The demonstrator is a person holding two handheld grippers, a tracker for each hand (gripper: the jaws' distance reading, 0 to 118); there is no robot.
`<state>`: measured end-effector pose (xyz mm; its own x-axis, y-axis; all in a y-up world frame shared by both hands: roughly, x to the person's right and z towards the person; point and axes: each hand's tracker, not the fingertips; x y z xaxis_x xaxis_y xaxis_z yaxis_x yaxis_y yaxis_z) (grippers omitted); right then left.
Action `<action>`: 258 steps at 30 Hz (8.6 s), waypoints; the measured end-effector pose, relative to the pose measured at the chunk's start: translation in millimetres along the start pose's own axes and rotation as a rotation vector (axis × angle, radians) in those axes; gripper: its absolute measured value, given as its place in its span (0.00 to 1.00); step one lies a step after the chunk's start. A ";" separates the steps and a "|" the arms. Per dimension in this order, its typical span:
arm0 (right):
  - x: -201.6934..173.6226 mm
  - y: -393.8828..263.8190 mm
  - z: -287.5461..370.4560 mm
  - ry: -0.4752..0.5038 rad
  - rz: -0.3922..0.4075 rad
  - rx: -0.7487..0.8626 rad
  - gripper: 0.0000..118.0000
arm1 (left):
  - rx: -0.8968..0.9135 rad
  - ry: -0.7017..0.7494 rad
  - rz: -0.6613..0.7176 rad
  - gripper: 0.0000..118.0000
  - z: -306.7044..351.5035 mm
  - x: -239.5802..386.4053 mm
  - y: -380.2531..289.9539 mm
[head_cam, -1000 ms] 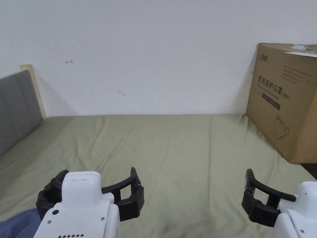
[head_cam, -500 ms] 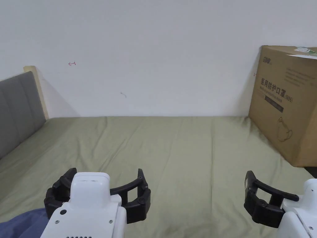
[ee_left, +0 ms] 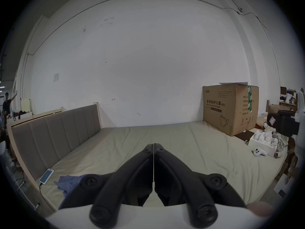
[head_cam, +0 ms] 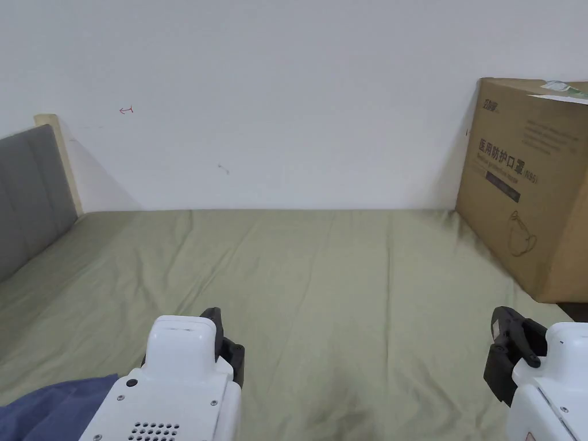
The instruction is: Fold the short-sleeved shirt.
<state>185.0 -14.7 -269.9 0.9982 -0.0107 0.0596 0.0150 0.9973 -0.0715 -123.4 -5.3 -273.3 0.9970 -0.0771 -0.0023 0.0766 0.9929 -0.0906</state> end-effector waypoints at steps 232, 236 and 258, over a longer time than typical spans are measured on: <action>65.1 294.5 -204.8 0.266 -0.194 -0.340 0.04 | -0.182 -0.113 0.361 0.04 -161.1 -176.1 215.8; 50.7 312.8 -246.2 0.230 -0.167 -0.282 0.04 | -0.140 -0.045 0.412 0.04 -202.5 -181.6 224.3; 44.2 22.8 -299.3 0.113 -0.147 -0.578 0.04 | -0.412 -0.017 0.382 0.04 -250.9 -123.4 3.1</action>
<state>247.1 -14.1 -566.8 0.9828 -0.1843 0.0060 0.1507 0.7842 -0.6019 -248.5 -15.4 -523.2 0.9536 0.2856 -0.0958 -0.2963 0.8324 -0.4683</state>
